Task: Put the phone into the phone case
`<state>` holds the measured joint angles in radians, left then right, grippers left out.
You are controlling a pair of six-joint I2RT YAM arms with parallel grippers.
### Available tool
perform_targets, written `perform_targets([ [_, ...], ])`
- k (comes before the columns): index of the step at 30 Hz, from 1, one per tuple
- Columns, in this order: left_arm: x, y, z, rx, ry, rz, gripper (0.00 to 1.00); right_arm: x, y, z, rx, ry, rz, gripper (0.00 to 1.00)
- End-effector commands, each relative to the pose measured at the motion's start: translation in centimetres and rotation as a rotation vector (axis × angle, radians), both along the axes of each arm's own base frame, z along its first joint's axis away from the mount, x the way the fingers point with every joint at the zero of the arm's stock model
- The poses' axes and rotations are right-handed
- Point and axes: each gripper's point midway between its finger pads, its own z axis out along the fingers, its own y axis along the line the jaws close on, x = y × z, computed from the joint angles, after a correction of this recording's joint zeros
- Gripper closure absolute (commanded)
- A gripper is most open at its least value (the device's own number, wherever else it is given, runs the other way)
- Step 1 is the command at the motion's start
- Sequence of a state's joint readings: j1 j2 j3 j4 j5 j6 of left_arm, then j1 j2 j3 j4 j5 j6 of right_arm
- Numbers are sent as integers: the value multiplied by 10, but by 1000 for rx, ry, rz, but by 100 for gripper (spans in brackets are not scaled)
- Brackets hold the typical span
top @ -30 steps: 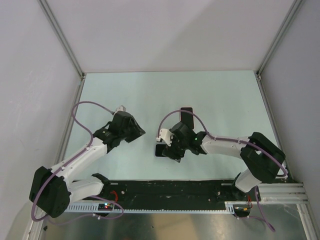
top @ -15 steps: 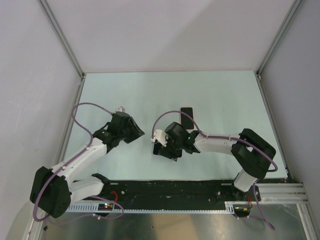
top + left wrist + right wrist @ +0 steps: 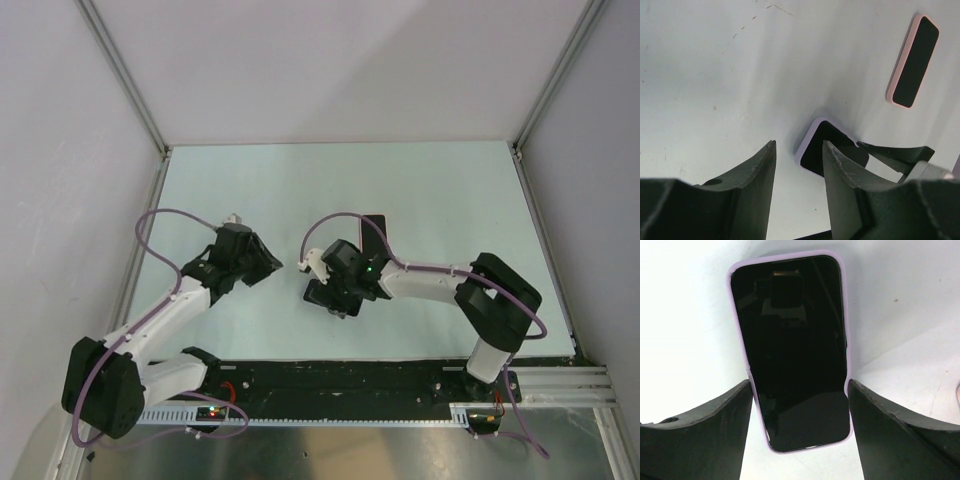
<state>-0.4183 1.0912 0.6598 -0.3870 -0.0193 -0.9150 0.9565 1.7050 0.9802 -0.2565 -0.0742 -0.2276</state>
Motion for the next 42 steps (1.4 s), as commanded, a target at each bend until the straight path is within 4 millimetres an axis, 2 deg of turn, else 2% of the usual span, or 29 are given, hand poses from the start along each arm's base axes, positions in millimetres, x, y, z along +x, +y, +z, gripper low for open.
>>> perform_targets([
  [1, 3, 3, 8, -10, -36, -4, 54, 18, 7, 9, -27, 38, -229, 79],
  [3, 2, 5, 7, -10, -36, 1, 54, 33, 10, 15, -31, 9, -317, 83],
  [9, 2, 11, 7, -10, -43, 16, 54, 73, 16, 31, 17, -69, -561, 85],
  [14, 1, 13, 8, -11, -50, 22, 54, 97, 19, 29, -5, -76, -700, 80],
  [16, -1, 15, 8, -9, -52, 23, 54, 98, 25, 30, 10, -80, -704, 72],
  [21, -2, 21, 8, -2, -57, 31, 54, 94, 31, 44, 74, -96, -714, 38],
  [22, -2, 22, 9, -1, -58, 32, 54, 94, 29, 48, 93, -93, -725, 32],
  [24, -4, 20, 10, -13, -57, 22, 54, 94, 25, 58, 134, -84, -734, 11],
  [26, -4, 19, 10, -17, -56, 18, 54, 93, 20, 61, 143, -82, -733, 3],
  [33, -4, 18, 13, -24, -58, 15, 54, 87, 8, 41, 116, -42, -731, 1],
  [42, -5, 19, 11, -21, -56, 15, 54, 94, -1, 21, 94, -6, -747, 1],
])
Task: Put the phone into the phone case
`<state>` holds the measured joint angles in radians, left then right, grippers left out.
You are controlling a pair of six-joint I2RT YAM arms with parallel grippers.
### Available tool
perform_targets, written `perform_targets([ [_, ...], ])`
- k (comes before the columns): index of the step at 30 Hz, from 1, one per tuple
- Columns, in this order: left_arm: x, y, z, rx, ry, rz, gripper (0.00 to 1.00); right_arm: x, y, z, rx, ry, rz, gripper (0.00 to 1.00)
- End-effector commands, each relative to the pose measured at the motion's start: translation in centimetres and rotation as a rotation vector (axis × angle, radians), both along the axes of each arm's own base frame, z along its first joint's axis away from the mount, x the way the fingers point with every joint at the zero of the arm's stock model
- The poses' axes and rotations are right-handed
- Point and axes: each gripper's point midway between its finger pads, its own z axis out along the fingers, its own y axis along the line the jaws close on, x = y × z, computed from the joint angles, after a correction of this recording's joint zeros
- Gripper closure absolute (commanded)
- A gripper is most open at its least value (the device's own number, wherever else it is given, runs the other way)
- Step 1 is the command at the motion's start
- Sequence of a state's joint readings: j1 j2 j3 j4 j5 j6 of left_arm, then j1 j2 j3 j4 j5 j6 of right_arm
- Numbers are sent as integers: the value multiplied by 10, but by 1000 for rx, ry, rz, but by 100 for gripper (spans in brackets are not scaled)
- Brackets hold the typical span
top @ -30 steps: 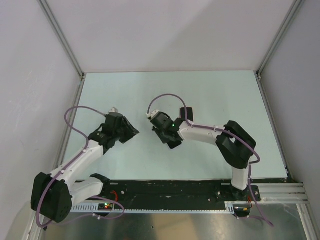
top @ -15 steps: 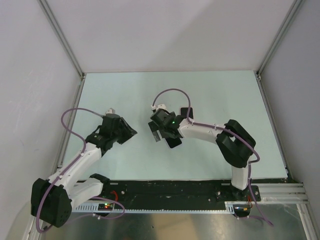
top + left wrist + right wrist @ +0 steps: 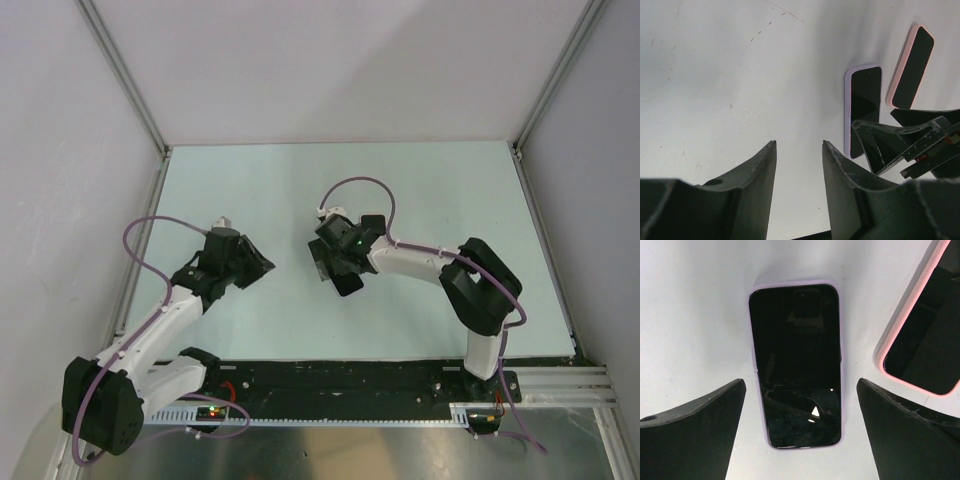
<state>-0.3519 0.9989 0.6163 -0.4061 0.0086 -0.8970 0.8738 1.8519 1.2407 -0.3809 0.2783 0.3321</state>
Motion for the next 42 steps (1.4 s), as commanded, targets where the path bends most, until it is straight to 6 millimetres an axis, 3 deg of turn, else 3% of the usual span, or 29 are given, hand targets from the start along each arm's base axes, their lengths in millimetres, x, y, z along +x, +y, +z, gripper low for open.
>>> perform_targets([
  [1, 1, 1, 6, -2, -30, -16, 54, 8, 6, -2, 41, -4, -7, 1],
  [18, 1, 0, 5, -5, -24, -15, 54, 4, -1, -35, 16, 78, -53, 0],
  [20, 1, 1, 4, -4, -24, -14, 54, 5, -5, -37, 9, 76, -80, 7],
  [24, 2, 0, 5, -6, -23, -14, 54, 10, -8, -37, 5, 70, -135, 53],
  [26, 2, -1, 6, -9, -25, -13, 54, 13, -10, -39, -10, 71, -160, 66],
  [30, 3, 0, 7, -8, -27, -14, 54, 26, -7, -31, -4, 39, -218, 72],
  [35, 2, -1, 7, -8, -28, -16, 54, 62, -6, -17, 9, -2, -312, 74],
  [42, 0, 1, 5, -3, -25, -17, 54, 109, -23, -5, 31, -59, -458, 74],
])
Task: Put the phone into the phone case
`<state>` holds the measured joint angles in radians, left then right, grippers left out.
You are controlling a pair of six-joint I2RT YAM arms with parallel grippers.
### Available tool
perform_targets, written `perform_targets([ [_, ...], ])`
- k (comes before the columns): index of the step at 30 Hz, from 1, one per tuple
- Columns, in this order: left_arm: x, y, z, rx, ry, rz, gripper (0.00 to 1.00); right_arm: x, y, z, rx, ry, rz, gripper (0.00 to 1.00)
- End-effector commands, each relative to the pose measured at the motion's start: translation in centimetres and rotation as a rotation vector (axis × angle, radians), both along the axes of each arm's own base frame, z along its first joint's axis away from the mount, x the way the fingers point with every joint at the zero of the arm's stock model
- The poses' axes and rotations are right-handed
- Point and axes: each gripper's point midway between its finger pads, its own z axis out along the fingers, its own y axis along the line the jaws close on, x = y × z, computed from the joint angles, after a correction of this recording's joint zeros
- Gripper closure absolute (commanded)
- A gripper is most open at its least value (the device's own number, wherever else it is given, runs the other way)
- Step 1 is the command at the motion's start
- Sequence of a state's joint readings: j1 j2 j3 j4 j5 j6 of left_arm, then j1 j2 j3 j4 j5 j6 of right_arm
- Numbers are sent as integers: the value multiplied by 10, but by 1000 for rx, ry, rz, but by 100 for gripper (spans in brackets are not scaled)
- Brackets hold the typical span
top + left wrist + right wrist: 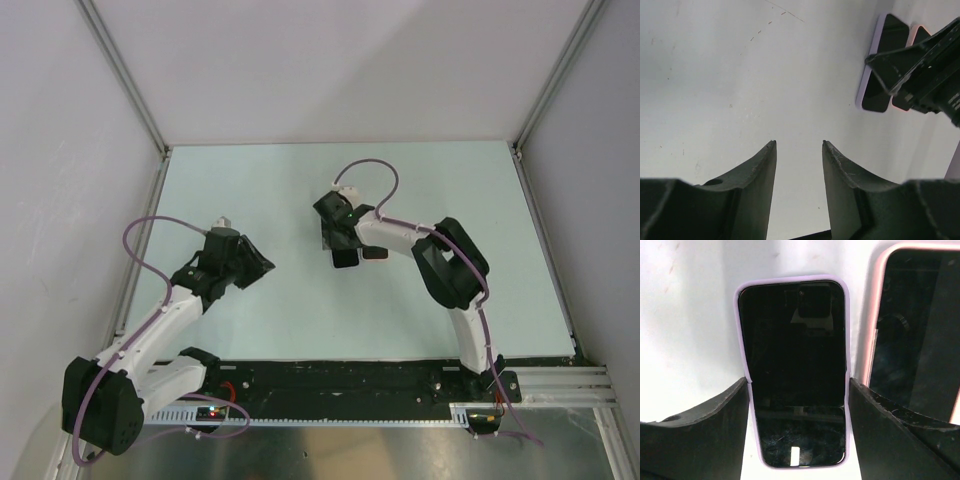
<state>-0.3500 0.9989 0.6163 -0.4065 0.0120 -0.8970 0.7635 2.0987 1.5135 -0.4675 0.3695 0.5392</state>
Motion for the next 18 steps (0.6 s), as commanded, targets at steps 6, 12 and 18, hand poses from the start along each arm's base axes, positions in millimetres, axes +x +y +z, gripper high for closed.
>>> perform_targets([
  [6, 1, 1, 2, -1, -15, -16, 54, 53, -13, 21, 44, -61, -154, 73],
  [12, 4, -1, 4, -5, -14, -17, 53, 58, -6, 19, 102, -48, -190, 68],
  [18, 4, -1, 5, -6, -17, -16, 53, 58, -3, 21, 134, -35, -210, 21],
])
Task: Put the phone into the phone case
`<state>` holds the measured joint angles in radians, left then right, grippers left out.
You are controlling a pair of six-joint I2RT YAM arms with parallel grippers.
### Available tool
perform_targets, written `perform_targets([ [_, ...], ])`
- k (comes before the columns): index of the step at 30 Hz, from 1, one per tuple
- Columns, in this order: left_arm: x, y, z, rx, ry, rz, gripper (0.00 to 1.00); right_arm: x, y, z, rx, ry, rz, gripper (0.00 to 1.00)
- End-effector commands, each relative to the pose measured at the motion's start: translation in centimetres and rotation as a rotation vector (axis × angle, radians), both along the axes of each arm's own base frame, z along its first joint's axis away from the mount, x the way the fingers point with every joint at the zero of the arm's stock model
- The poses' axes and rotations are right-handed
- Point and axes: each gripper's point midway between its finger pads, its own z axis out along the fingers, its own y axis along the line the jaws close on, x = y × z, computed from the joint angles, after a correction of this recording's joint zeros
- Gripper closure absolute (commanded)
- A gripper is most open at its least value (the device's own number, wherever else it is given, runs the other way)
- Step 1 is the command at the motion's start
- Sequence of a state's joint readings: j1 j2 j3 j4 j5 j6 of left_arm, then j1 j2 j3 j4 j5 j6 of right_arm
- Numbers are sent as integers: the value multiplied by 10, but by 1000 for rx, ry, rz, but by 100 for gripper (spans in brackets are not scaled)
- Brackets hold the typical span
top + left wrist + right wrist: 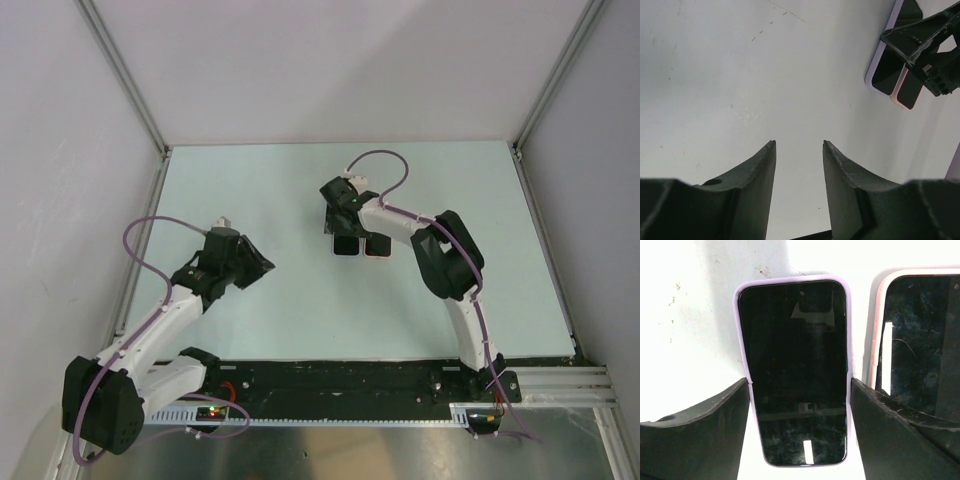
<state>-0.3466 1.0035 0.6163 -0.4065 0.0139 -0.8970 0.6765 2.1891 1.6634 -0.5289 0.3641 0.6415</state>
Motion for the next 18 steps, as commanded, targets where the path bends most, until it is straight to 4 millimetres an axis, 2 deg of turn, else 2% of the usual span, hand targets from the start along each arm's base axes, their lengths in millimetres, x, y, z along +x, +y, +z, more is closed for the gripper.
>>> perform_targets([
  [1, 3, -1, 6, -6, -23, -19, 52, 13, 11, 23, 68, -54, -45, 11],
  [2, 3, -1, 7, -5, -25, -18, 52, 14, 10, 29, 66, -69, -43, 6],
  [4, 4, -1, 8, -5, -27, -17, 51, 13, 9, 44, 58, -100, -34, 2],
  [8, 6, -1, 12, -6, -39, -19, 48, 14, 8, 85, 72, -171, -13, 1],
  [10, 7, -1, 16, -3, -52, -23, 42, 12, 8, 109, 93, -208, 1, 1],
  [12, 9, -1, 20, 7, -72, -31, 34, 6, 9, 133, 126, -247, 22, 1],
  [16, 12, -1, 36, 41, -138, -76, 7, -16, 5, 176, 190, -336, 99, 1],
  [18, 11, -2, 44, 58, -178, -104, 2, -35, -9, 180, 209, -363, 121, 1],
])
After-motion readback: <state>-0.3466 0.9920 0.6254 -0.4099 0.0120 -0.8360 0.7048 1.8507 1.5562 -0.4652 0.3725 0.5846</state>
